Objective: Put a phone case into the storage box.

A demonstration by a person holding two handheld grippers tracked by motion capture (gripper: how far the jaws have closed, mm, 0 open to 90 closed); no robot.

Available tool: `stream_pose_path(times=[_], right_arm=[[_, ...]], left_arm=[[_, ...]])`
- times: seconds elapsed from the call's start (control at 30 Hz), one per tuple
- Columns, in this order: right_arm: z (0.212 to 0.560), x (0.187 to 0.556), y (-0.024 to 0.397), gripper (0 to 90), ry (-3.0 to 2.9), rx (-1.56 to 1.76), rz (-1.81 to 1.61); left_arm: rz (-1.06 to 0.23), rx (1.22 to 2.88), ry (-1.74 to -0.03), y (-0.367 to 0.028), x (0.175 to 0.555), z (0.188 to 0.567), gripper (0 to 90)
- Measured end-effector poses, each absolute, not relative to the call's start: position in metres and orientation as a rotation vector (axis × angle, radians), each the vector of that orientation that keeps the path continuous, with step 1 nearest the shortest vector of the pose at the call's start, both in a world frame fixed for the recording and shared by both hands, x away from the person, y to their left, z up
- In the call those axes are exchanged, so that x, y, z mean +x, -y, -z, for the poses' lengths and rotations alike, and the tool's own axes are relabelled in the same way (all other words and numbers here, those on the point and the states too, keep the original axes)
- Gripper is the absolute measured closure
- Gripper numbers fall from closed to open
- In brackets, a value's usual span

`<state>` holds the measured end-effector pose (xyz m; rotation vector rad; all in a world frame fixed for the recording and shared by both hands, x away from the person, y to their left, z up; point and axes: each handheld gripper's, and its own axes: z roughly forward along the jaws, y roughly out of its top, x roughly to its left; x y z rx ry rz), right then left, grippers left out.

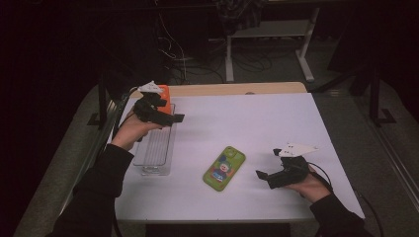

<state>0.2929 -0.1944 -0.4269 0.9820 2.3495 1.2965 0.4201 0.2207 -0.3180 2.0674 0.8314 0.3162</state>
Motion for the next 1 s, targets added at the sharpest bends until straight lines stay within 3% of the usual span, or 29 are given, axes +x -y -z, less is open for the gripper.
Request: stream_pose_path(times=[0.6,0.87,1.0], right_arm=[[0.427,0.293,0.195,0.0,-2.351,0.990,-1.308],[0.427,0.293,0.195,0.0,-2.352,0.987,-1.310],[0.427,0.293,0.195,0.0,-2.360,0.991,-1.307]], left_arm=[[-0.241,2.117,-0.697,-0.173,0.367,0.346,4.6],[-0.177,2.135,-0.696,-0.158,0.350,0.367,23.3],[-0.184,2.161,-0.707,-0.151,0.342,0.376,39.3]])
